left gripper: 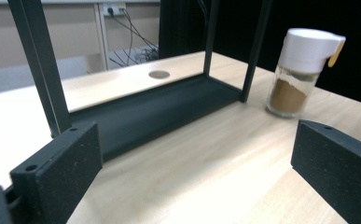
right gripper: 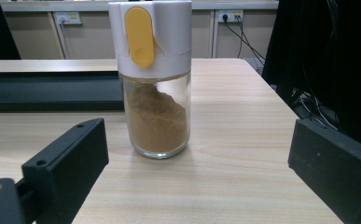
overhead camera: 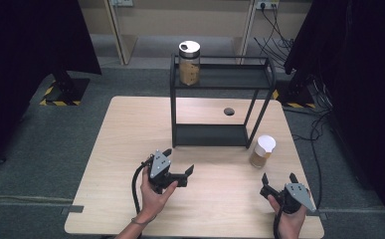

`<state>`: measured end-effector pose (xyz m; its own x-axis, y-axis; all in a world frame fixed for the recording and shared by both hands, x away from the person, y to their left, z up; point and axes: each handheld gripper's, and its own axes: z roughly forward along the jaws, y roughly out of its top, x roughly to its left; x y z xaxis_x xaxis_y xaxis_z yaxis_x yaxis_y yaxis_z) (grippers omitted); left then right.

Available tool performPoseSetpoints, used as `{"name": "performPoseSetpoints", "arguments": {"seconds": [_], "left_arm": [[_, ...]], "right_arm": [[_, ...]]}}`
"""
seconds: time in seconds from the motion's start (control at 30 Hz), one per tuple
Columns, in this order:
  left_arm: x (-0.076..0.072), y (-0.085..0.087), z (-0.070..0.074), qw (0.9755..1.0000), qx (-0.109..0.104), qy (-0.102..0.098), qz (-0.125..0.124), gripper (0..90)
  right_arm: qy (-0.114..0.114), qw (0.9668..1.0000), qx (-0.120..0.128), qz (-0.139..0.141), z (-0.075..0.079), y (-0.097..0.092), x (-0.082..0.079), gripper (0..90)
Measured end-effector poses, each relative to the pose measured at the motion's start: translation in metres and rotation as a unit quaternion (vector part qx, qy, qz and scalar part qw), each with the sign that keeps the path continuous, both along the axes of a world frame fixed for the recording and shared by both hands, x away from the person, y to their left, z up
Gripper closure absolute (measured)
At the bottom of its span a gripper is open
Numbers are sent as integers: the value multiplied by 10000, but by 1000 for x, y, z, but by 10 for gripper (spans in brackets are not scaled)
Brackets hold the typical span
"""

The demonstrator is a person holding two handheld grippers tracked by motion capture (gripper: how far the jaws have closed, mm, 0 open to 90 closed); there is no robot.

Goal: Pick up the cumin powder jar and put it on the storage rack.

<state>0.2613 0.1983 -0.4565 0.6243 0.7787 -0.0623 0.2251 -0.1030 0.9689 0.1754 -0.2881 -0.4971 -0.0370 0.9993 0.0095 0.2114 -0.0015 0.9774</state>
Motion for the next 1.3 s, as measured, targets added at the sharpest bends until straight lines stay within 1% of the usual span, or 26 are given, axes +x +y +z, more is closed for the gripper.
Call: {"name": "performPoseSetpoints", "arguments": {"seconds": [0.1,0.23,0.33,0.47,0.57,0.83,0.9,0.93,1.3], "left_arm": [[-1,0,-5,10000,36,78,0,14],[-3,-1,-11,9999,51,130,2,15],[-2,-1,-13,9998,103,182,-7,15],[-4,-2,-18,9997,99,209,36,19],[-3,-1,-22,9995,103,298,45,21],[-1,-3,-28,9988,185,454,33,27],[1,-3,-27,9984,211,520,8,28],[0,-3,-28,9986,203,494,18,29],[-1,-4,-27,9983,241,522,14,33]], "right_arm": [[5,10000,-3,2,0,0,0,50],[-8,10000,1,0,0,0,0,50],[-1,10000,-7,10,0,0,0,50],[-3,10000,-2,-3,0,0,0,50],[-3,10000,-10,-9,0,1,0,50],[-17,10000,-30,-4,-1,2,0,50],[-16,10000,-17,0,-1,1,0,50],[-11,10000,-8,3,0,1,0,50],[-17,10000,-16,17,-1,1,0,50]]}}
